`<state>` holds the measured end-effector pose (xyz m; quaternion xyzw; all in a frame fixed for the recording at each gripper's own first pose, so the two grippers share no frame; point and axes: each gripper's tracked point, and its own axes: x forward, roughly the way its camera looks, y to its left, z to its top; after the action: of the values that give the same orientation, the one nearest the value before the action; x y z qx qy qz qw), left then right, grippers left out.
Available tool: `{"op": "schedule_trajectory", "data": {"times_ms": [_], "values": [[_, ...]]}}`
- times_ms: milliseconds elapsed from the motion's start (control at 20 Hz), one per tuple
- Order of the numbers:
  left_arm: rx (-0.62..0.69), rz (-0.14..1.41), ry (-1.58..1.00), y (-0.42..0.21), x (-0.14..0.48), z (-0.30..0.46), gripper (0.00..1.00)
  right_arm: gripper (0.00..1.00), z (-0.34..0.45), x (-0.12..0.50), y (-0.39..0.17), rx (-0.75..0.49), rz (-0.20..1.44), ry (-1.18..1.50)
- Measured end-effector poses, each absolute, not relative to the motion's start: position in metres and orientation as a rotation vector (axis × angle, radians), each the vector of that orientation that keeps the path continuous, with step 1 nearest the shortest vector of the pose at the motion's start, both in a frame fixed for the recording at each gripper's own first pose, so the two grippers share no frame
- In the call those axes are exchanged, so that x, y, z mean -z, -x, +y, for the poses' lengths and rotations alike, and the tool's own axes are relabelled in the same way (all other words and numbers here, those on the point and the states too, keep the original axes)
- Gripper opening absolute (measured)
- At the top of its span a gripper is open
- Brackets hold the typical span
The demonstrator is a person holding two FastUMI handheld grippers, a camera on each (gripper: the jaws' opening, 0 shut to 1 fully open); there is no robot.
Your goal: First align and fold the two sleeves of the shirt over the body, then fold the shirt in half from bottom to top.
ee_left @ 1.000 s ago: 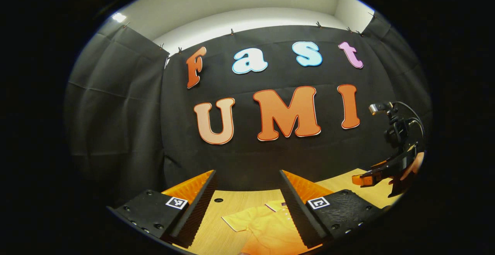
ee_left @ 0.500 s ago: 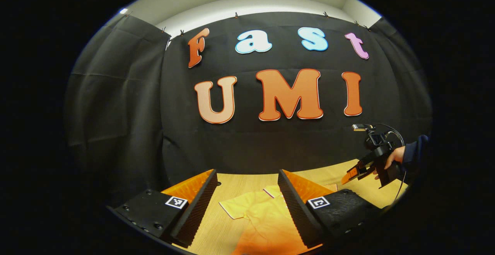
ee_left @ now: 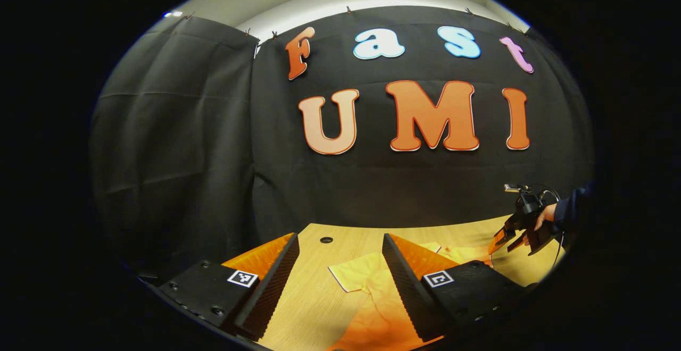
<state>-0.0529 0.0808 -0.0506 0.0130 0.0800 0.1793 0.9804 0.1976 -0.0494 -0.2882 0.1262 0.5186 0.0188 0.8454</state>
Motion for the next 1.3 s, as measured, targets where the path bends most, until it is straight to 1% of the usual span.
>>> {"op": "schedule_trajectory", "data": {"times_ms": [300,400,550,650,700,750,800,850,950,1000,1050,1100,1150,1250,1300], "values": [[-0.407,0.227,-0.025,0.049,0.073,0.082,0.97,0.95,-0.042,0.315,-0.227,-0.038,1.181,-0.322],[-0.41,0.248,-0.017,0.05,0.081,0.08,0.97,0.92,-0.041,0.325,-0.233,-0.031,1.206,-0.324],[-0.414,0.253,-0.042,0.048,0.076,0.079,0.97,0.84,-0.032,0.332,-0.236,-0.036,1.252,-0.381],[-0.41,0.261,-0.041,0.048,0.081,0.078,0.97,0.78,-0.032,0.339,-0.237,-0.039,1.261,-0.364],[-0.405,0.271,-0.038,0.047,0.083,0.079,0.96,0.7,-0.031,0.339,-0.241,-0.035,1.252,-0.357],[-0.404,0.277,-0.041,0.047,0.081,0.08,0.96,0.67,-0.032,0.34,-0.241,-0.019,1.258,-0.348],[-0.404,0.277,-0.043,0.046,0.08,0.08,0.97,0.73,-0.034,0.34,-0.242,-0.002,1.256,-0.32],[-0.406,0.276,-0.044,0.044,0.081,0.079,0.97,0.7,-0.036,0.342,-0.24,0.012,1.266,-0.273],[-0.401,0.28,-0.04,0.037,0.085,0.077,0.97,0.7,-0.033,0.349,-0.239,0.006,1.271,-0.14],[-0.398,0.281,-0.037,0.034,0.087,0.076,0.96,0.65,-0.03,0.344,-0.237,-0.015,1.263,-0.116],[-0.396,0.281,-0.035,0.03,0.085,0.074,0.96,0.54,-0.031,0.337,-0.237,0.006,1.275,-0.126],[-0.395,0.28,-0.034,0.029,0.087,0.075,0.96,0.41,-0.028,0.341,-0.239,0.033,1.26,-0.157],[-0.397,0.281,-0.032,0.029,0.087,0.076,0.97,0.2,-0.026,0.343,-0.24,0.03,1.259,-0.162],[-0.399,0.276,-0.026,0.032,0.086,0.078,0.97,0.2,-0.027,0.341,-0.237,-0.023,1.252,-0.148],[-0.405,0.276,-0.025,0.035,0.088,0.08,0.97,0.2,-0.028,0.339,-0.236,-0.03,1.244,-0.155]]}}
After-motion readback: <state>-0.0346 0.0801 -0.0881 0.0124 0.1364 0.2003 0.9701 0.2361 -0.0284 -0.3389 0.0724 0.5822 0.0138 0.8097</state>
